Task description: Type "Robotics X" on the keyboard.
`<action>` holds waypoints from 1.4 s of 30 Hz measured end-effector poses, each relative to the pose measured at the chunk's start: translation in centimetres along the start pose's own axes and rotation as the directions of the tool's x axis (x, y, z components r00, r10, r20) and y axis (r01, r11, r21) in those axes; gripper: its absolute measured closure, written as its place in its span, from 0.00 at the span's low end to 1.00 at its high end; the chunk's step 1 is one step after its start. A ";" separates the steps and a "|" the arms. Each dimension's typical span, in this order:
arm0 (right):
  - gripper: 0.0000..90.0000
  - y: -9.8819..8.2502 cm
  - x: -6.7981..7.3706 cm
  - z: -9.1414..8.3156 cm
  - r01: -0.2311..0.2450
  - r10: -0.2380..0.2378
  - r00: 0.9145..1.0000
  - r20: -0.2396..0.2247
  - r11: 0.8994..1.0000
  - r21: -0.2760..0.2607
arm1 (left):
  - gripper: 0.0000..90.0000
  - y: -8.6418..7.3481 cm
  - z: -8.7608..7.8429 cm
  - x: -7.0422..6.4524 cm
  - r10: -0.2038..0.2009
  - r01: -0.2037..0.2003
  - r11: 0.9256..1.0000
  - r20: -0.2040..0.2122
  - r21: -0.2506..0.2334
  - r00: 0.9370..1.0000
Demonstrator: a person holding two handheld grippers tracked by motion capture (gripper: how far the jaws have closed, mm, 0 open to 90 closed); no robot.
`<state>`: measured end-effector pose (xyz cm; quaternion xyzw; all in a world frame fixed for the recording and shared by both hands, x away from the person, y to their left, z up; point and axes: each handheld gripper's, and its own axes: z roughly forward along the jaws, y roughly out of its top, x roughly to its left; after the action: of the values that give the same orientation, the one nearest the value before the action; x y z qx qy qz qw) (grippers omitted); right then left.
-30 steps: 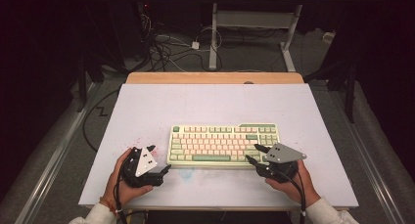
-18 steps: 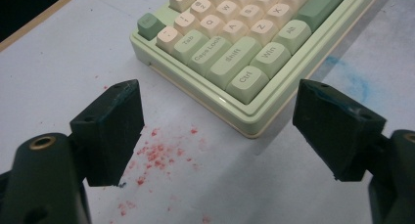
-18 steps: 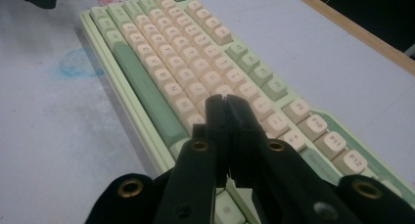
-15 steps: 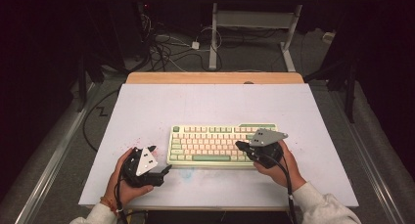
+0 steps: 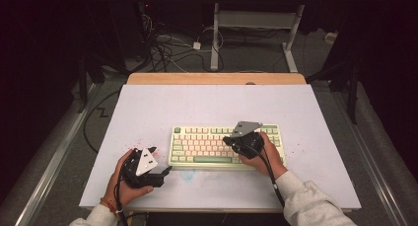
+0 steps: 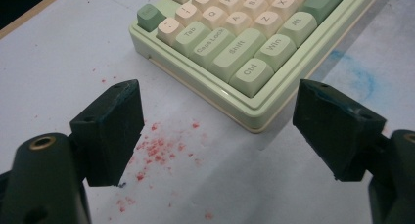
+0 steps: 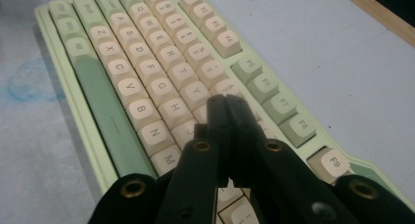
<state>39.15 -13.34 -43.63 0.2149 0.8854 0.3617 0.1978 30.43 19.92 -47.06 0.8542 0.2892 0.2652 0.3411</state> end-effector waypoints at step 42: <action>0.49 -1.0 -0.7 -3.8 -0.075 0.099 0.988 0.115 0.977 -0.200 | 0.21 -0.1 0.3 -0.4 0.018 -0.018 0.999 0.002 0.038 1.000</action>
<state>37.56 -16.48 -41.71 0.2551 0.8214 0.4409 0.2565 30.35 19.57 -47.38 0.8633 0.2862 0.2621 0.3227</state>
